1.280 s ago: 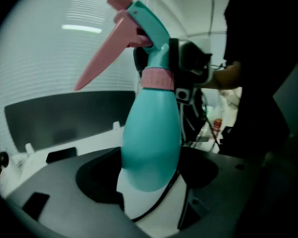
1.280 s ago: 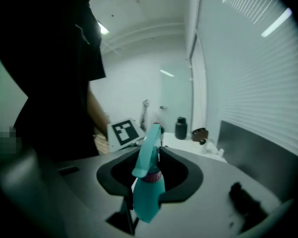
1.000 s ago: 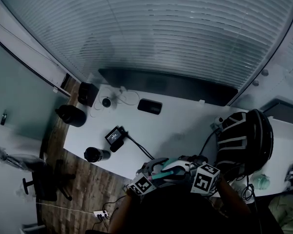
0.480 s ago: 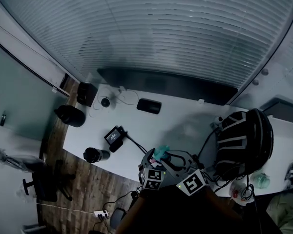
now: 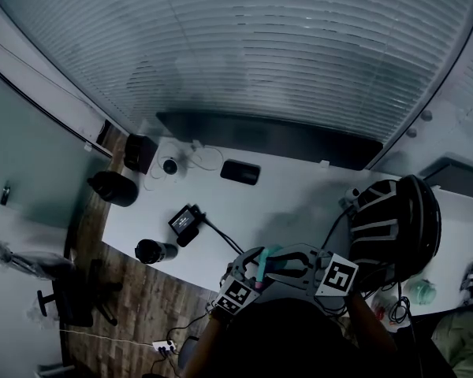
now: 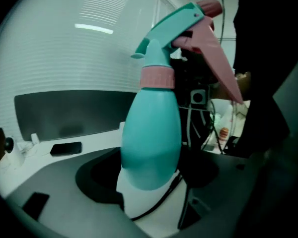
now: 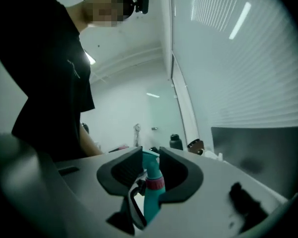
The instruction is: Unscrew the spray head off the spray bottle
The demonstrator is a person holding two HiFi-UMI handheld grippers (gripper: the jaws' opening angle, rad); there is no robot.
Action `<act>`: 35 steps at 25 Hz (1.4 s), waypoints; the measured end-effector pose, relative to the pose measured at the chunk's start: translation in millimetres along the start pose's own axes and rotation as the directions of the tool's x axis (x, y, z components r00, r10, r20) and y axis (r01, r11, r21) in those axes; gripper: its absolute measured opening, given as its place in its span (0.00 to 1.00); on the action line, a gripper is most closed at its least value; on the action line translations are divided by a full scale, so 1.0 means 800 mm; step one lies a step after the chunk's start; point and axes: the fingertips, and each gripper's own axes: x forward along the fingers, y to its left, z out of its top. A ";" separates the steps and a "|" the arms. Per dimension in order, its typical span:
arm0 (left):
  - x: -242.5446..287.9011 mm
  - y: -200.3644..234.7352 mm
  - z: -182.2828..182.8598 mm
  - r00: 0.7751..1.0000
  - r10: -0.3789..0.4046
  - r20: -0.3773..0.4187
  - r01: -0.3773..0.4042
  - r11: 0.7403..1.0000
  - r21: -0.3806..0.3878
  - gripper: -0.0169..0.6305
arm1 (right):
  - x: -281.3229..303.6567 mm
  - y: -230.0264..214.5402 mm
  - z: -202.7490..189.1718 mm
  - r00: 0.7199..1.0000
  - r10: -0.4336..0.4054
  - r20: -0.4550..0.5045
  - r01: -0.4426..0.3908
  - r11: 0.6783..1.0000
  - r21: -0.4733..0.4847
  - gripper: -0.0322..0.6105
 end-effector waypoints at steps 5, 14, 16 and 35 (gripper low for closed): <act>-0.002 0.018 -0.013 0.996 0.090 -0.021 -0.089 0.996 0.011 0.57 | -0.003 -0.007 -0.022 0.996 -0.005 -0.095 0.007 1.000 0.030 0.21; -0.020 0.111 -0.064 0.781 0.568 -0.260 -0.549 0.823 0.150 0.57 | 0.003 -0.053 -0.035 0.840 -0.424 -0.338 0.408 0.905 -0.122 0.21; -0.013 0.102 -0.063 0.791 0.553 -0.260 -0.527 0.833 0.168 0.57 | 0.011 -0.049 -0.059 0.795 -0.440 -0.417 0.398 0.898 -0.189 0.21; -0.005 -0.053 -0.077 0.958 -0.279 -0.069 0.284 0.955 0.083 0.57 | 0.012 0.052 -0.099 0.746 -0.124 -0.655 -0.302 0.813 -0.498 0.22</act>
